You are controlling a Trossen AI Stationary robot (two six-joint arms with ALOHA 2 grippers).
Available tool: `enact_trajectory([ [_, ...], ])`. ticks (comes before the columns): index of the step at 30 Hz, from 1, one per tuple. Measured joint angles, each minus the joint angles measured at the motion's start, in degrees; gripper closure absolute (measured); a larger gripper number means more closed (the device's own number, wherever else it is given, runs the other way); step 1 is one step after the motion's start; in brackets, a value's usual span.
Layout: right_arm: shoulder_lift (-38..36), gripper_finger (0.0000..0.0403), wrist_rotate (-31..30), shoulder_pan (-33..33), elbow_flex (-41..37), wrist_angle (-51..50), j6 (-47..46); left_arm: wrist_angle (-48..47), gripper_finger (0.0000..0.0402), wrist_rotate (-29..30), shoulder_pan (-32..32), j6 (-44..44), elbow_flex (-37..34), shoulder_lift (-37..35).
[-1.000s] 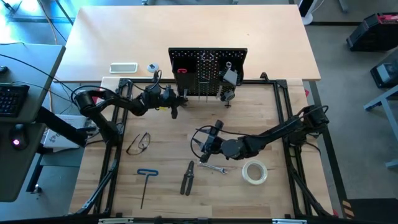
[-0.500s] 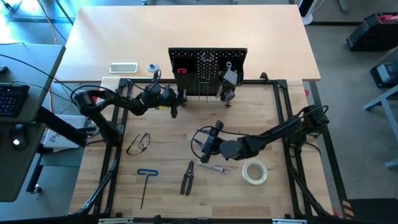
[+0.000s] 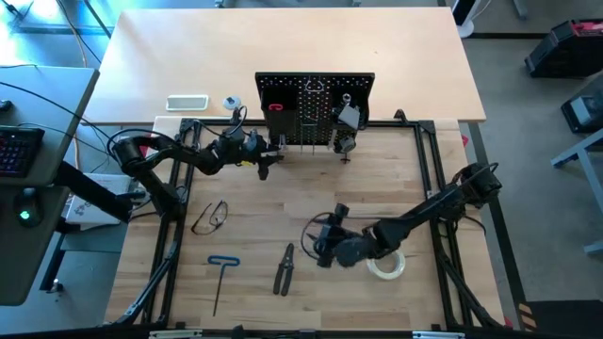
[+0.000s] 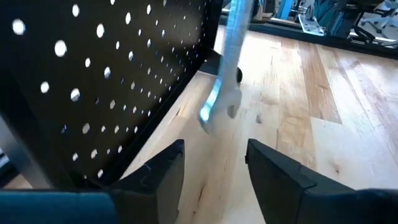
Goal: Hang tools onto peg board
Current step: Hang the silver wrench on the pegboard
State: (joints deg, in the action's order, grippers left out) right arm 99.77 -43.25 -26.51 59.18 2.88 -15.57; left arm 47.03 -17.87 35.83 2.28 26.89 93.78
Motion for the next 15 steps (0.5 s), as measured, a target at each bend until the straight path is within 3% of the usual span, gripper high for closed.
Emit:
enact_trajectory([
  [7, 0.0, 0.0222, 9.2, -4.9, 0.0, -12.4, -13.8, -3.5, 0.0215, -0.3, -0.3, -1.8, 0.0, 0.0],
  [15, 4.0, 0.0222, 9.4, -8.5, 0.0, -15.3, -18.7, -6.9, 0.0213, -1.4, -3.3, -3.5, -0.1, 0.0],
])
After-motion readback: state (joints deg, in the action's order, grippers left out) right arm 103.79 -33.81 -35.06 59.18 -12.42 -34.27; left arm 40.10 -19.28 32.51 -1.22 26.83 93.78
